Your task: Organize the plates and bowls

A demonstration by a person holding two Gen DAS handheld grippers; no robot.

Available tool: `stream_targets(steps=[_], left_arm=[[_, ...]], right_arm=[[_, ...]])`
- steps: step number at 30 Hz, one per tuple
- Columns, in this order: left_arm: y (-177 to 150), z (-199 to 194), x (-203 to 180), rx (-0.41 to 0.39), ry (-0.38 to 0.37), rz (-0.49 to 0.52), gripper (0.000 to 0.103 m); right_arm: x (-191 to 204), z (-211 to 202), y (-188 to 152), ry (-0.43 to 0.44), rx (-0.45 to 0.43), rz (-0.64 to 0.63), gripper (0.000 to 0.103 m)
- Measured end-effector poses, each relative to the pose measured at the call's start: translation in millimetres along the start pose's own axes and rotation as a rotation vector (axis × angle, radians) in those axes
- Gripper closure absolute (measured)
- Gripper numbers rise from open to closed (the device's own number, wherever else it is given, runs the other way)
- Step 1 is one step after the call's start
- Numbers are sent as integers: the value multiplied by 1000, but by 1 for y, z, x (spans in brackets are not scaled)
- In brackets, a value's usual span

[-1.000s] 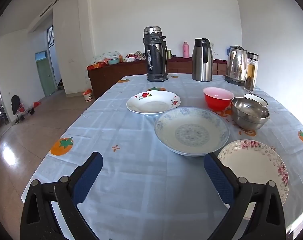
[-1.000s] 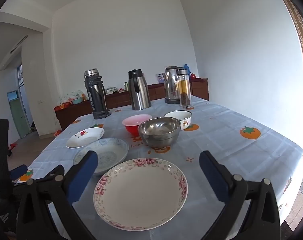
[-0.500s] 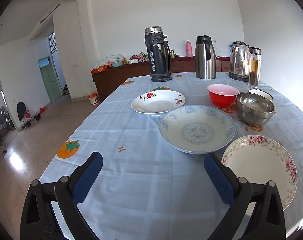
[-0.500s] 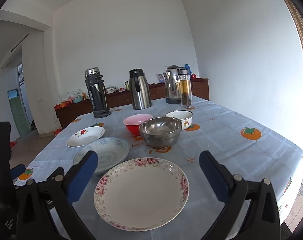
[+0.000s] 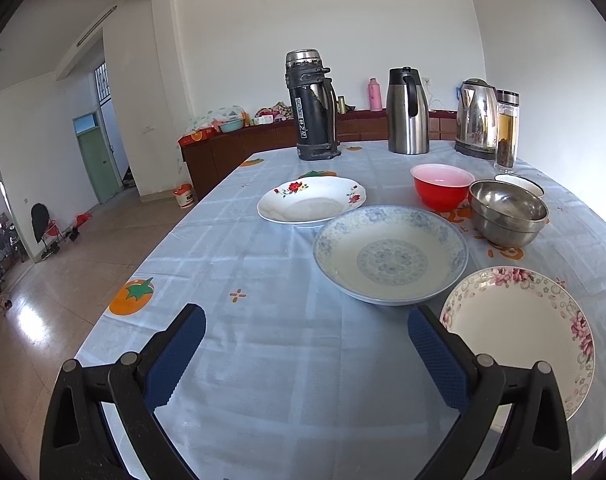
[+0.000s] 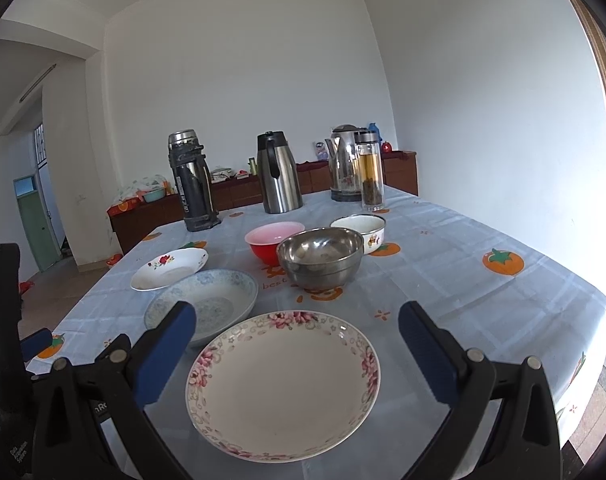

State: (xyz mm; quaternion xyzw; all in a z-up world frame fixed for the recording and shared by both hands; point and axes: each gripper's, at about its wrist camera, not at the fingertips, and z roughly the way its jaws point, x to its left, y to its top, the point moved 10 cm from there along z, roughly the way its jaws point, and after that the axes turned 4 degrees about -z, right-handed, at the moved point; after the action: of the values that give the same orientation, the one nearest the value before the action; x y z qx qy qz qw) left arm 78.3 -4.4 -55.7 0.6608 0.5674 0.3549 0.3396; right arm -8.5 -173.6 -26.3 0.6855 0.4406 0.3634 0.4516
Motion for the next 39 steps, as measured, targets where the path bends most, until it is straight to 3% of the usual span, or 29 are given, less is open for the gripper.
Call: stream_targets(steps=[39], left_arm=[[-8, 4, 0, 17, -10, -11, 1]], right_arm=[[0, 2, -5, 0, 10, -1, 0]])
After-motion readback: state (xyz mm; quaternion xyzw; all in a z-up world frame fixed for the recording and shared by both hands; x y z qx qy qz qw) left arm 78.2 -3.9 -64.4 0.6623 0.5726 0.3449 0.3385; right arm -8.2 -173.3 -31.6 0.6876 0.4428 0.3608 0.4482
